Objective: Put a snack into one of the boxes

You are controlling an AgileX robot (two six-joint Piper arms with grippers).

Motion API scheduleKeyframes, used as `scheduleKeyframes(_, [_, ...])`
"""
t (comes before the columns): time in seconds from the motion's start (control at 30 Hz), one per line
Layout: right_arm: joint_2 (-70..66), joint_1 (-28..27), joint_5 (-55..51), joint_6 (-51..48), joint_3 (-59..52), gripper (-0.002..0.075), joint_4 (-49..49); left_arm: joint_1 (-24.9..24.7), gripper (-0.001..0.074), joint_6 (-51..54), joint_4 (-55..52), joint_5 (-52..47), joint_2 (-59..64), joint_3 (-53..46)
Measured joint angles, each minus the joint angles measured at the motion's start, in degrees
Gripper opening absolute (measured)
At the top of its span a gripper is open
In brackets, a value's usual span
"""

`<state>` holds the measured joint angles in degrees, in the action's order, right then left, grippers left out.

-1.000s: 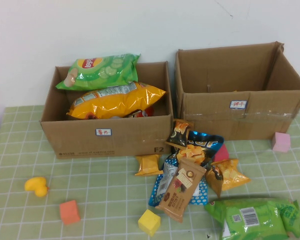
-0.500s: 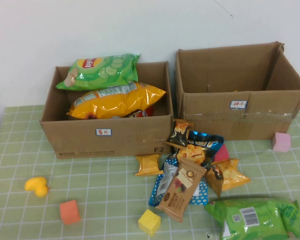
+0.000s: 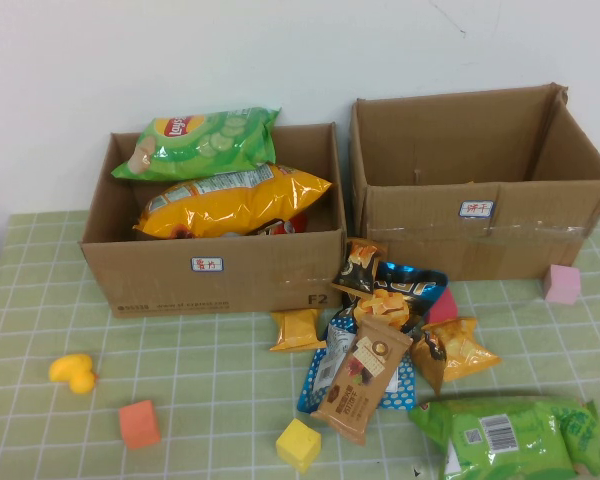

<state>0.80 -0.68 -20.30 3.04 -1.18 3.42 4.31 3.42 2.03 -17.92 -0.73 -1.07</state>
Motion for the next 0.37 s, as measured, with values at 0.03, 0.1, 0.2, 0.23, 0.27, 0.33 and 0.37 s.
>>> scheduleKeyframes(0.03, [0.00, 0.00, 0.00, 0.00, 0.00, -0.0002, 0.00, -0.47, -0.0001, 0.00, 0.05, -0.10, 0.00, 0.00])
scheduleKeyframes(0.1, [0.00, 0.00, 0.00, 0.00, 0.00, -0.0002, 0.00, -1.38, -0.0001, 0.00, 0.14, -0.22, 0.00, 0.00])
scheduleKeyframes(0.2, [0.00, 0.00, 0.00, 0.00, 0.00, -0.0002, 0.00, -1.95, -0.0002, 0.12, 0.14, -0.22, 0.00, 0.00])
scheduleKeyframes(0.23, [0.00, 0.00, 0.00, 0.00, 0.00, -0.0002, 0.00, -2.08, -0.0002, 0.12, 0.14, -0.22, 0.00, 0.00])
scheduleKeyframes(0.27, [0.00, 0.00, 0.00, 0.00, 0.00, -0.0002, 0.00, -2.08, -0.0002, 0.12, 0.14, -0.22, 0.00, 0.00])
scheduleKeyframes(0.33, [0.00, 0.00, 0.00, 0.00, 0.00, -0.0002, 0.00, -2.08, -0.0001, 0.12, 0.14, -0.22, 0.00, 0.00])
scheduleKeyframes(0.37, [0.00, 0.00, 0.00, 0.00, 0.00, -0.0002, 0.00, -2.08, -0.0002, 0.12, 0.14, -0.22, 0.00, 0.00])
